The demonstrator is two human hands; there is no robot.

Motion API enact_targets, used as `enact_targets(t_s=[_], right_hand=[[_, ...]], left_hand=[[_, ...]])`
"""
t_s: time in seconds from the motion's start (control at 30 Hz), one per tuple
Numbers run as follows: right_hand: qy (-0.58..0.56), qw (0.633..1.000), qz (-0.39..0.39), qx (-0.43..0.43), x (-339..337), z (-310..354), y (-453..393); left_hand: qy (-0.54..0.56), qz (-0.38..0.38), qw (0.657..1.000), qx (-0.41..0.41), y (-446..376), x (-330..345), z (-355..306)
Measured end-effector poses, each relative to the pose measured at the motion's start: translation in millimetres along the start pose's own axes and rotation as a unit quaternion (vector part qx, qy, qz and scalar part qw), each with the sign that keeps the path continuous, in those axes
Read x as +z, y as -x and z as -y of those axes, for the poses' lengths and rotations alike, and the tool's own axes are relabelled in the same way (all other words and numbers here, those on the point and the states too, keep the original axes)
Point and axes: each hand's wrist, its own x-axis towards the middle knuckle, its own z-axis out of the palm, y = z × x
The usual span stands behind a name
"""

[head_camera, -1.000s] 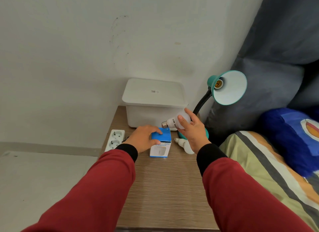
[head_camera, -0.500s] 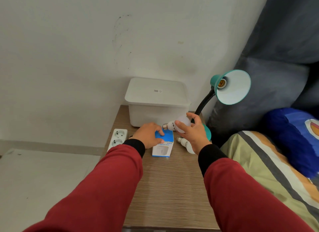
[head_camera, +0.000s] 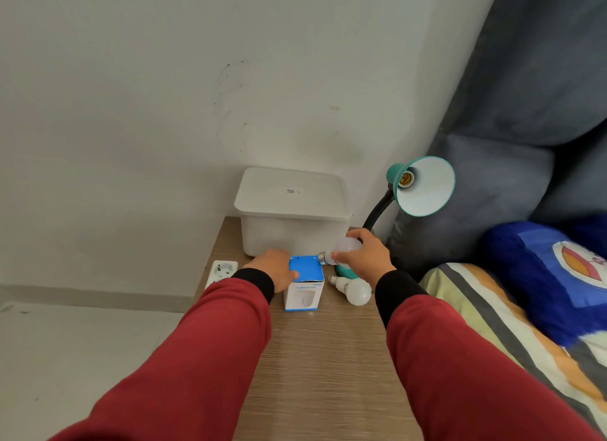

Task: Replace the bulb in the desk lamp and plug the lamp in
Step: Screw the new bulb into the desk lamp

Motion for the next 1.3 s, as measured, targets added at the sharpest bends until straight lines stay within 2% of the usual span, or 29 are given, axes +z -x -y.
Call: enact_targets(t_s=[0.1,0.37,0.67,0.83,1.0,1.3], right_hand=[[0.051,0.999,0.007,-0.007,-6,7,3],[0.126,0.99,-0.023,-0.053,-60,35,6],[0.181,0.979,-0.084,-0.029,-145,48,-6],[0.154,0.982,-0.106,-0.028,-174,43,-23],[0.101,0.986,-0.126,-0.036,-181,31,-43],[-0.06,0.976,-0.206,-0.032,-157,1,-55]], left_hand=[[-0.049,0.006,0.999,-0.014,4,-14,-6],[-0.139,-0.05,0.989,0.013,7,-78,-52],[-0.197,-0.065,0.977,0.042,2,-148,-136],[-0.22,-0.074,0.97,0.072,-12,-162,-174],[-0.179,-0.105,0.969,0.135,-25,-166,-201],[-0.171,-0.043,0.959,0.224,-64,-157,-210]])
